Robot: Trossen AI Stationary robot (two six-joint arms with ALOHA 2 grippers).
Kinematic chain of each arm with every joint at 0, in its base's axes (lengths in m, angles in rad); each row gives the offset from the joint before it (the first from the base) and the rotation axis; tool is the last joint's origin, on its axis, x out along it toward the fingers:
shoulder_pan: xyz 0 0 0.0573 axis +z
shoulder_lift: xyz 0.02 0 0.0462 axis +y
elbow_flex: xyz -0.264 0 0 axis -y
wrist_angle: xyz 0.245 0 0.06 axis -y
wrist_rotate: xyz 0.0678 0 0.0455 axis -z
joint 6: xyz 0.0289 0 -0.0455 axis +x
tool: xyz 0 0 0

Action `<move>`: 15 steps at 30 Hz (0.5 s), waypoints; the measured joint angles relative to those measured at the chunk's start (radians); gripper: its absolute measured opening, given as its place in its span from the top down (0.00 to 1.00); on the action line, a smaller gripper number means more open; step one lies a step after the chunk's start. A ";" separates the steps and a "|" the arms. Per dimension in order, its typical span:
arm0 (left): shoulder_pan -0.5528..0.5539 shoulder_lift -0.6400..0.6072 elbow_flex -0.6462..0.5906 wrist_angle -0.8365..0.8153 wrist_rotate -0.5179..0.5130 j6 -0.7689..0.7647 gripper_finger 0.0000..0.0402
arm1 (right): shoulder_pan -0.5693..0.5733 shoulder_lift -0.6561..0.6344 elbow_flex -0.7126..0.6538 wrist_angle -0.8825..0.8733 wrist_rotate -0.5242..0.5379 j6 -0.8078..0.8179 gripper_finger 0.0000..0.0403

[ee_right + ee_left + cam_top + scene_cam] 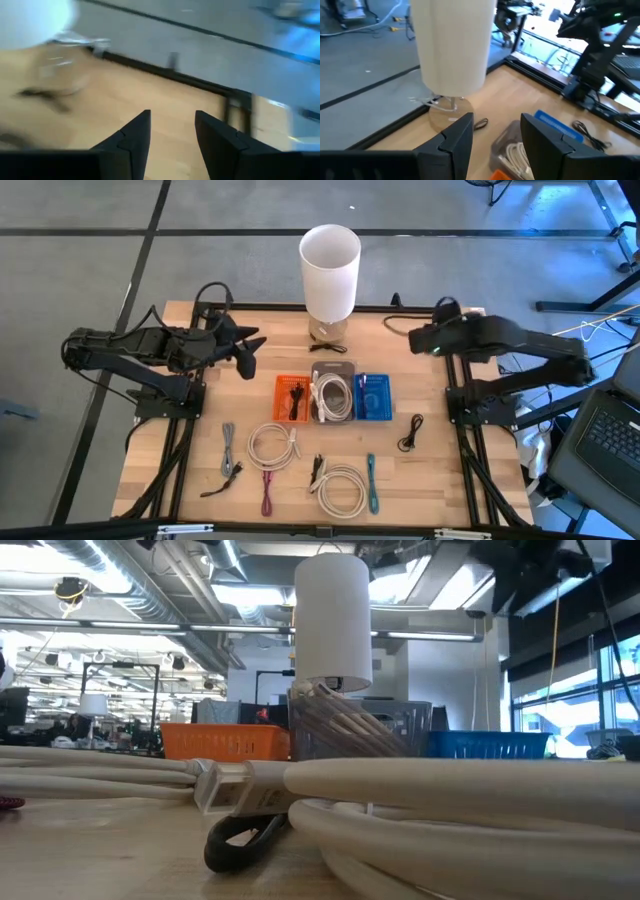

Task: Pick & Place USB Port
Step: Put the black charger cable into the orange bin

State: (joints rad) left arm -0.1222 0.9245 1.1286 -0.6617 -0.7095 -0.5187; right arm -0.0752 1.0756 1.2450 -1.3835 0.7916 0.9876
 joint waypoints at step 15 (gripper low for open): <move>0.000 0.001 0.000 0.007 -0.056 -0.117 0.61 | -0.418 -0.052 -0.156 0.495 -0.711 -0.754 0.61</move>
State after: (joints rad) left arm -0.1223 0.9253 1.1286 -0.6548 -0.7658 -0.6359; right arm -0.4929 1.0232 1.0885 -0.8884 0.0803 0.2341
